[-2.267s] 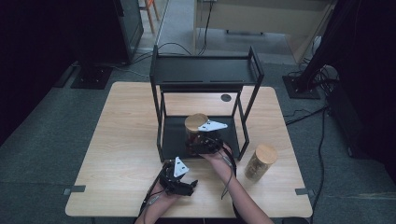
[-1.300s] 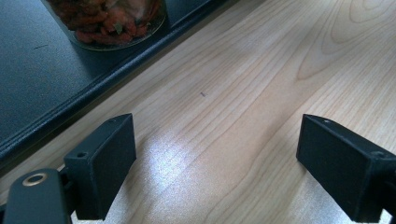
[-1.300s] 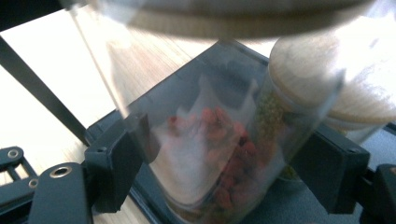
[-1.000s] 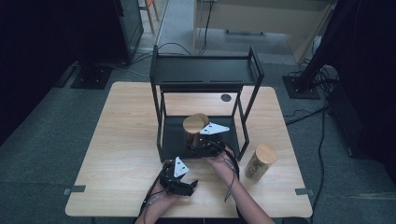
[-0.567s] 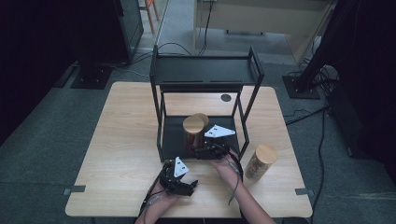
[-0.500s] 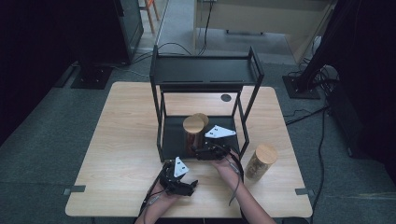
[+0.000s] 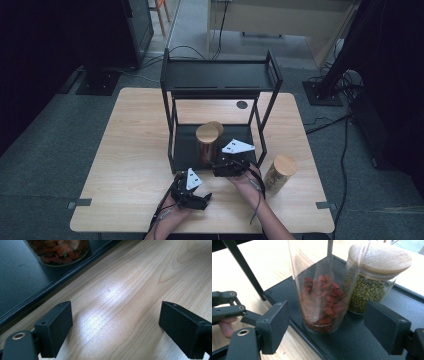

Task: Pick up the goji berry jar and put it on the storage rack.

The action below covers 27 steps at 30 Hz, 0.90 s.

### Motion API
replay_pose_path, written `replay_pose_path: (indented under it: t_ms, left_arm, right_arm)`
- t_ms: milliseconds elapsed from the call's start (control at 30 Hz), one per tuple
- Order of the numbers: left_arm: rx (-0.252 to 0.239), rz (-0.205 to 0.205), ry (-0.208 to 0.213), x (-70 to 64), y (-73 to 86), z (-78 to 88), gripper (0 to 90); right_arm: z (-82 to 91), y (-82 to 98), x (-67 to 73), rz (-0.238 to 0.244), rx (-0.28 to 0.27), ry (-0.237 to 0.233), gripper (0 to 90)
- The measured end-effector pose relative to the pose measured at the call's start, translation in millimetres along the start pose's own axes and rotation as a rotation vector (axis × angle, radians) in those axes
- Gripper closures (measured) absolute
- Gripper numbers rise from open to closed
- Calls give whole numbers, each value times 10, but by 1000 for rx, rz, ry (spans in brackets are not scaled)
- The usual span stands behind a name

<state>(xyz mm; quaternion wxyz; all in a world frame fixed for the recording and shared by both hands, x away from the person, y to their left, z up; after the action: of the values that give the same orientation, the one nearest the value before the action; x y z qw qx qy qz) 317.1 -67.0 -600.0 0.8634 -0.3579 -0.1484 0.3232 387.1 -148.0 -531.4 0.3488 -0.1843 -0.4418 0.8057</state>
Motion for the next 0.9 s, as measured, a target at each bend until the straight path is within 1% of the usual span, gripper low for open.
replay_pose_path:
  t_ms: [100,200,267,567,800,900]
  left_arm:
    - [0,0,0,-1,0,0,122]
    - [0,0,0,-1,0,0,122]
    - [-1,1,0,-1,-1,-1,122]
    - [-1,0,0,1,-1,-1,122]
    - [0,-1,1,0,1,0,122]
    - [2,-1,-1,2,4,3,122]
  right_arm:
    - [25,17,7,-4,0,-11,204]
    - [38,59,3,2,18,-27,203]
    - [52,82,-1,7,21,-33,203]
    - [158,145,-15,3,29,-58,203]
    - [229,175,-1,3,21,-67,202]
    - [270,177,14,1,6,-76,202]
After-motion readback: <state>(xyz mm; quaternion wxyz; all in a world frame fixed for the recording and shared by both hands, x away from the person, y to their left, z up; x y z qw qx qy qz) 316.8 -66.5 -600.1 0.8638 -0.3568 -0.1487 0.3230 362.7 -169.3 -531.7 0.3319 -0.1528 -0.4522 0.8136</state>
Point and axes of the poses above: each handheld gripper's, and its own axes: z roughly backward along the jaws, y roughly out of its underside, x roughly to its left, the point moved 10 cm from there along -z, roughly forward along the jaws, and after that the axes turned 2 degrees about x, right-handed, at the moved point
